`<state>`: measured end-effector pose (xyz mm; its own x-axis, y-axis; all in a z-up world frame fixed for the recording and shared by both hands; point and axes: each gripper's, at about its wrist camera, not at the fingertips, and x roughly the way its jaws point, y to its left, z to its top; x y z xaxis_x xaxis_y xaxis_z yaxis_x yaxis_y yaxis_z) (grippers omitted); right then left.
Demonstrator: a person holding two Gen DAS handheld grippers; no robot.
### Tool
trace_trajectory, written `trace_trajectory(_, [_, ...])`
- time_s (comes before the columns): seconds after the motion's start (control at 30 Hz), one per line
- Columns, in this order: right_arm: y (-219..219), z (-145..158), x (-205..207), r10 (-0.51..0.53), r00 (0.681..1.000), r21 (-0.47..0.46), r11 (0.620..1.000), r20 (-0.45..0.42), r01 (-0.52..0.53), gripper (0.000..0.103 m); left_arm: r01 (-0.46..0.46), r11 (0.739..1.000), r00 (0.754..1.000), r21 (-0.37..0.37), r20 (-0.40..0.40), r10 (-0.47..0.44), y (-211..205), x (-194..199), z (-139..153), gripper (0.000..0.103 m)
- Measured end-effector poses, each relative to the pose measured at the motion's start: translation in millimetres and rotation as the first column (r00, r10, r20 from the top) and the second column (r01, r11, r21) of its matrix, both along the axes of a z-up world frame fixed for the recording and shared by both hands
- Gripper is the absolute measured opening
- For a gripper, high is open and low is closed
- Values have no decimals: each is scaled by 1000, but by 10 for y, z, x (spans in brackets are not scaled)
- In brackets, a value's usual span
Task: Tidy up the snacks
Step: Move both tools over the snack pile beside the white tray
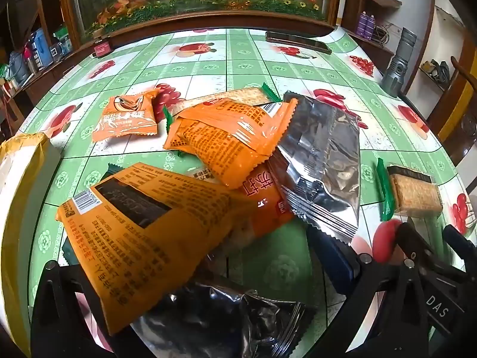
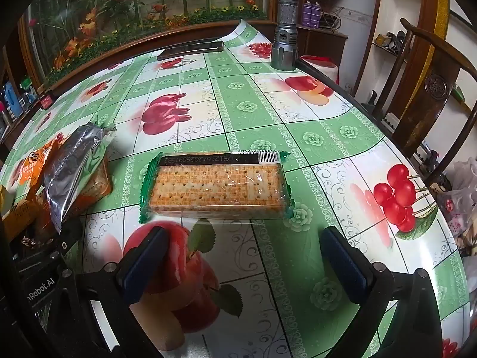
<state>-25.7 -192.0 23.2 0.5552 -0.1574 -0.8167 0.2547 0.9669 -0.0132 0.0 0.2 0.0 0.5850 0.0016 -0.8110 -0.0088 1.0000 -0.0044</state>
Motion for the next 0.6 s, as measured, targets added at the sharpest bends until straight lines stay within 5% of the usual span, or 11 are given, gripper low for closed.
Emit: trace_trajectory(0.6, [62,8,-151,-12,1000,13,1000,-27,13,103,-58,998,998,-2,-22,57,7,-150,3,103])
